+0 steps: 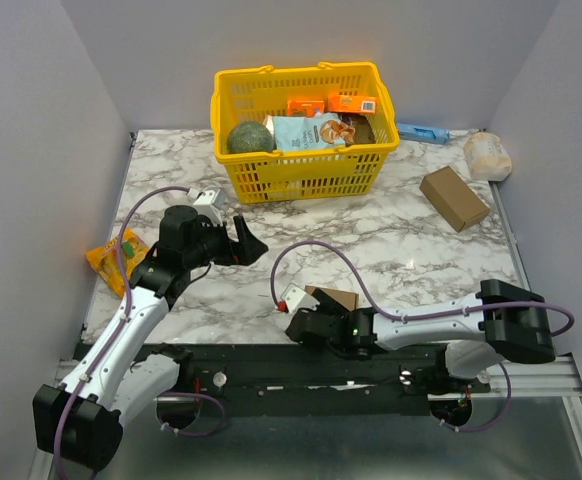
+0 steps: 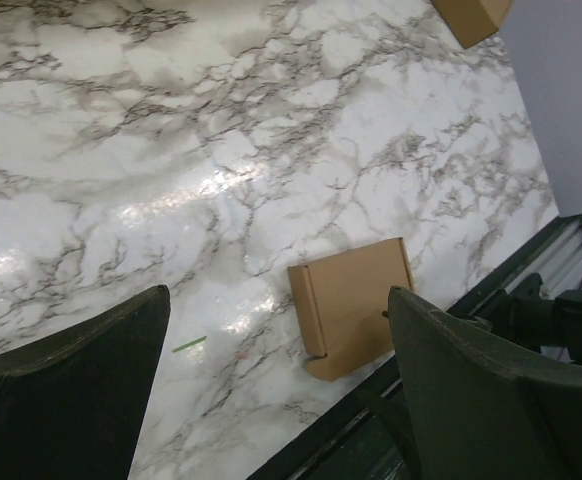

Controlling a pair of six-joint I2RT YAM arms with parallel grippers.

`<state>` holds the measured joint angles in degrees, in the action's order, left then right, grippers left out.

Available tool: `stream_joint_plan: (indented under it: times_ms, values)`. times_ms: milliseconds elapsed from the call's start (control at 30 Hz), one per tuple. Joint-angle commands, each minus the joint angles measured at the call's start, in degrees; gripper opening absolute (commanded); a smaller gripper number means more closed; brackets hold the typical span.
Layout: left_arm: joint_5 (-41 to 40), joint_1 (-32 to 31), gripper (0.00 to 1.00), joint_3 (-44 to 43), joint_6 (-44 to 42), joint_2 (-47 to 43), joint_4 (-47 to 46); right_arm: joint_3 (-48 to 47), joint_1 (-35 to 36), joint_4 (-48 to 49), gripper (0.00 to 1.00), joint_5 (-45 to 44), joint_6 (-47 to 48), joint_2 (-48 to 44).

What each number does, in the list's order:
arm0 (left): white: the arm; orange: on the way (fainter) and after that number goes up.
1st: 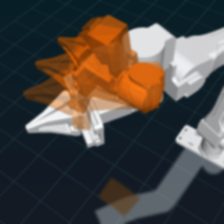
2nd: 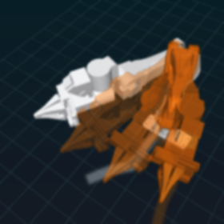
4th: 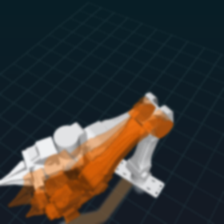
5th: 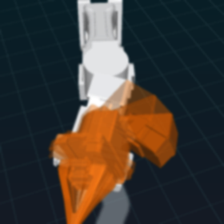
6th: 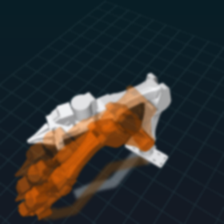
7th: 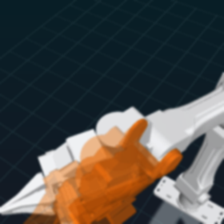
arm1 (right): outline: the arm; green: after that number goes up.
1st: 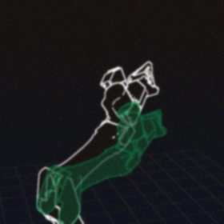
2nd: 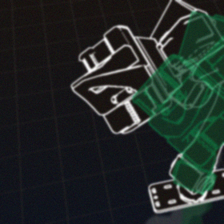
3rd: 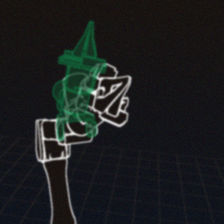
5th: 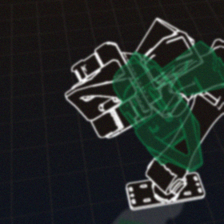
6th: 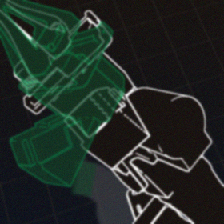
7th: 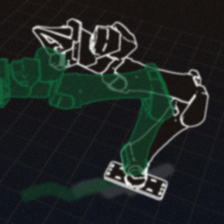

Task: Fold the paper box

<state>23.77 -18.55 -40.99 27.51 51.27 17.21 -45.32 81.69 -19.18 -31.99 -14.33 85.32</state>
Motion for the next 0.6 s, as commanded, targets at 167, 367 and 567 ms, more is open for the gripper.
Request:
stream_joint_plan:
  times_ms: [167,367,567]
  values:
    - [-11.1,1.14,0.99,-1.63,-6.23,-1.78,5.46,-7.67,0.4,-5.43,0.76,-6.77,-1.14,9.51]
    - [-11.64,1.14,0.99,-1.63,-6.59,-2.13,5.55,-11.01,1.36,-8.77,0.72,-8.26,-1.41,14.08]
    - [-12.08,1.14,0.99,-1.81,-6.41,-2.84,5.2,-14.53,2.95,-15.09,0.67,-11.16,-2.81,18.12]
